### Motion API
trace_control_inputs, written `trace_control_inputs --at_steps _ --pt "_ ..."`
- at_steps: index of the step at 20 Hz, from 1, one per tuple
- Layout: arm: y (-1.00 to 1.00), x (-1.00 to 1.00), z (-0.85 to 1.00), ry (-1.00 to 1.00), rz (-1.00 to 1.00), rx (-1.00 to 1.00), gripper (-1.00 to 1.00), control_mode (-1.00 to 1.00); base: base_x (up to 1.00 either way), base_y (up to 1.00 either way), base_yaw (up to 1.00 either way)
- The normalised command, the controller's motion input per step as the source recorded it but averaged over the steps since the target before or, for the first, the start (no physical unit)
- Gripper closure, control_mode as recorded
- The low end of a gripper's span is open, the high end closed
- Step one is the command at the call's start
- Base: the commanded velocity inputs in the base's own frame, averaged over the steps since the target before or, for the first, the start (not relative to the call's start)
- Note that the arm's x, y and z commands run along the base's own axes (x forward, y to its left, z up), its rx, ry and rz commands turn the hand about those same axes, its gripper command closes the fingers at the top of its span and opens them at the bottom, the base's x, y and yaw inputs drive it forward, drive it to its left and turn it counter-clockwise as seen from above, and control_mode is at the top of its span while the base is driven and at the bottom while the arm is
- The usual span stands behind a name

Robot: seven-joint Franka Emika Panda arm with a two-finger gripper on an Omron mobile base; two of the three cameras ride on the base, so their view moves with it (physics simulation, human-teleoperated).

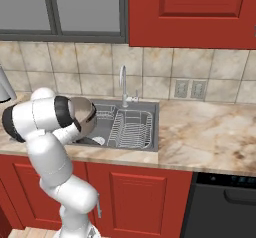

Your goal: Move the pot and pan from the stove into the sink.

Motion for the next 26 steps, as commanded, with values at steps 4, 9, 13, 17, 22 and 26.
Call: trace_control_inputs --at_steps 4,9,13,17,22,26 --pt "0.20 0.00 0.97 0.00 -0.11 0.00 -1.00 -1.00 0.00 0.00 0.00" --pt "0.15 -0.08 1.00 0.03 -0.11 0.00 -1.00 -1.00 0.00 0.00 0.00" --pt "0.13 -0.10 1.00 0.06 -0.08 0.00 -1.00 -1.00 0.00 0.00 0.00" --pt "0.12 -0.10 1.00 0.04 -0.09 0.00 -1.00 -1.00 0.00 0.00 0.00" --pt "0.09 -0.26 0.96 0.05 -0.11 0.00 -1.00 -1.00 0.00 0.00 0.00" --pt "-0.06 -0.93 0.19 0.00 -0.13 0.00 -1.00 -1.00 0.00 0.00 0.00"
